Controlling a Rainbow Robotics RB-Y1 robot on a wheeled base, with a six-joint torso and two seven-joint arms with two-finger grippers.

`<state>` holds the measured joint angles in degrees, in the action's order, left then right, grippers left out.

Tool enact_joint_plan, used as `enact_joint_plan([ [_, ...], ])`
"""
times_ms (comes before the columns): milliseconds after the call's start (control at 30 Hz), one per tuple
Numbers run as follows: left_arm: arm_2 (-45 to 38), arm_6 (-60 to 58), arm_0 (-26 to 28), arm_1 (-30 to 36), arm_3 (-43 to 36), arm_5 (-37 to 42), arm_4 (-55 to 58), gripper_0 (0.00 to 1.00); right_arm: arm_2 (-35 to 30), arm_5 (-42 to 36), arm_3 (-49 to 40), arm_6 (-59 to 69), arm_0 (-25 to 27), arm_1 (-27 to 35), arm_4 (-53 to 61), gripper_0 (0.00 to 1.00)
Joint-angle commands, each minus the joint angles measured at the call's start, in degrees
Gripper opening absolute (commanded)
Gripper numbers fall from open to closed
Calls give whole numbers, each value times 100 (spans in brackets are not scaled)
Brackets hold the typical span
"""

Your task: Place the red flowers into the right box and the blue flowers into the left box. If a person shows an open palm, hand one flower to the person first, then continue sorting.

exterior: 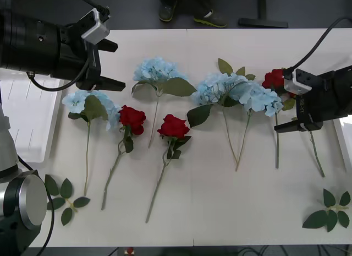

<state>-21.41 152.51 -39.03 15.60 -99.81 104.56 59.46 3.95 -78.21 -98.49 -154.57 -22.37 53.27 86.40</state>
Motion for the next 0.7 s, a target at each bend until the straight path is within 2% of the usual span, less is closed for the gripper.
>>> enact_joint_plan([
  [33, 23, 156, -245, 215, -100, 11, 48, 100, 211, 7, 58, -43, 400, -466, 52, 100],
  [300, 23, 156, -245, 215, -100, 11, 48, 100, 44, 130, 5, -43, 295, -124, 501, 100],
  [367, 23, 156, -245, 215, -100, 11, 48, 86, 18, 166, 5, 454, 207, 43, 764, 100],
  [400, 23, 156, -245, 215, -100, 11, 48, 75, 18, 192, 5, 867, 137, 193, 896, 100],
  [433, 23, 156, -245, 215, -100, 11, 48, 73, 18, 218, -12, 1307, 66, 360, 1002, 100],
  [567, 23, 156, -245, 215, -100, 11, 48, 73, 53, 315, -39, 2660, -110, 817, 1089, 100],
  [600, 14, 148, 36, 251, 32, 73, 22, 73, 80, 368, -39, 3205, -171, 966, 1098, 100],
  [700, 49, 86, 45, 462, 111, 108, 110, 75, 229, 420, -39, 4734, -364, 1318, 1028, 100],
])
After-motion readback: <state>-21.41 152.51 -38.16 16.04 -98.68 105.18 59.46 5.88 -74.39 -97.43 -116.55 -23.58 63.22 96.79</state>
